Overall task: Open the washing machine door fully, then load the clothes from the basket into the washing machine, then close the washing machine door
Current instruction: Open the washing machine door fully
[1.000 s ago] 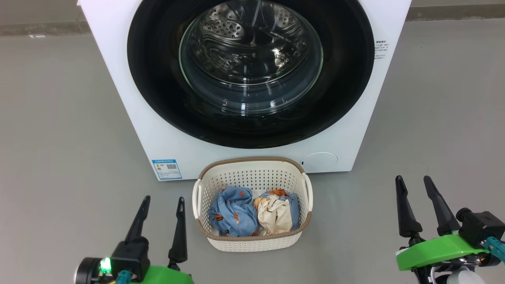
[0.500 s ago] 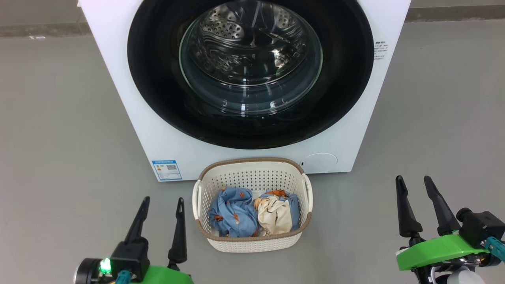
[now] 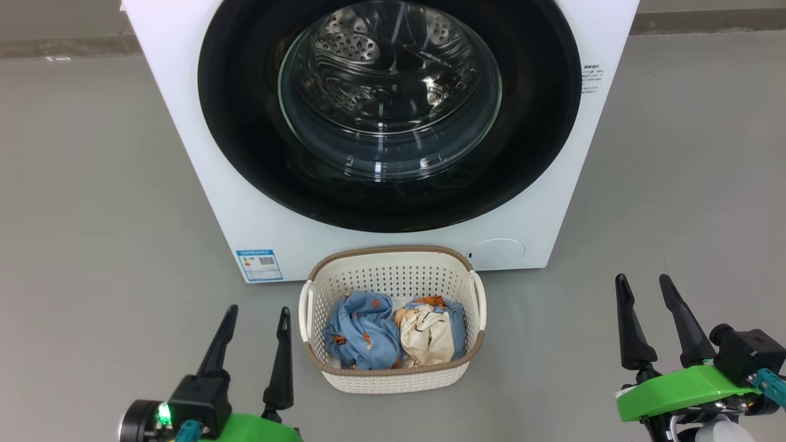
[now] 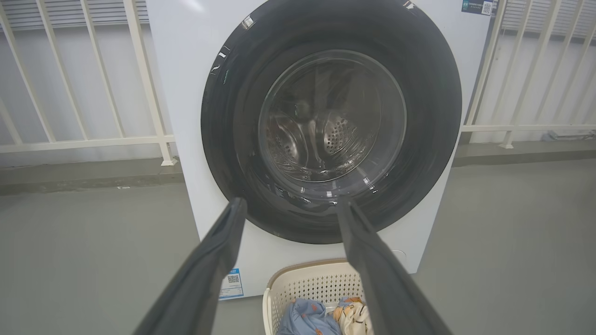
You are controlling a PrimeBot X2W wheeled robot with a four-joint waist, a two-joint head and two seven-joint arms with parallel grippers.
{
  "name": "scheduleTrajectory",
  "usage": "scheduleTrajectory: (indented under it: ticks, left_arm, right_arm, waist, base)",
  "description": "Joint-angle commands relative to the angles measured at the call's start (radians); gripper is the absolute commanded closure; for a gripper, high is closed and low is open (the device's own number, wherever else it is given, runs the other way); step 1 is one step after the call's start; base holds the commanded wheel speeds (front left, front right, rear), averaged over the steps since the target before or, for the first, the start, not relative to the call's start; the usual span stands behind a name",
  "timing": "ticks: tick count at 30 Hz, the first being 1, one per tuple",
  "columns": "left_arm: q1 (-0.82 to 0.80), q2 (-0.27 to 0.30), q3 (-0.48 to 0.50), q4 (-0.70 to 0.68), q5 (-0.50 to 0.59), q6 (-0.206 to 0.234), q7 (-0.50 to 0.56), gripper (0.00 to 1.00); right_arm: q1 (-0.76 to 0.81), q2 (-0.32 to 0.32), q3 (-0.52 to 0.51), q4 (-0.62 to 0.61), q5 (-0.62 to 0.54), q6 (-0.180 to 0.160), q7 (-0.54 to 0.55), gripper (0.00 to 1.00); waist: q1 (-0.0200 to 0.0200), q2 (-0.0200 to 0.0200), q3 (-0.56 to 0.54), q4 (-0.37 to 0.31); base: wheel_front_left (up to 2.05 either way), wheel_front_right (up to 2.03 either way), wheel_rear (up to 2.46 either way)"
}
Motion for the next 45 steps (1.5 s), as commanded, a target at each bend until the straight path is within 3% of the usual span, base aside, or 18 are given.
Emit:
scheduleTrajectory:
  ticks: [1,23,30,45]
  left_arm:
    - [-0.035,0.009,0.031,-0.026,0.005,-0.004,-0.007,0.0]
    - [-0.033,0.009,0.026,-0.03,0.01,-0.005,-0.007,0.0]
    - [-0.034,0.009,0.044,-0.046,0.013,0.035,-0.007,0.0]
    - [-0.035,0.009,0.031,-0.048,0.012,0.039,-0.007,0.0]
  right_arm:
    - [-0.042,-0.009,0.023,-0.02,-0.003,0.002,-0.012,0.0]
    - [-0.041,-0.009,0.033,-0.019,-0.008,0.002,-0.008,0.0]
    - [-0.042,-0.009,0.031,-0.019,-0.01,0.002,-0.006,0.0]
    - [-0.043,-0.009,0.026,-0.018,-0.005,0.002,-0.006,0.0]
  waist:
    - [0.0,0.0,0.0,0.0]
    - [0.0,0.0,0.002,-0.003]
    - [0.0,0.0,0.003,-0.002]
    - [0.0,0.0,0.007,0.004]
  base:
    - [0.37,0.16,-0.53]
    - [1.14,0.85,-1.98]
    - [1.1,0.94,-2.04]
    - [0.24,0.24,-0.47]
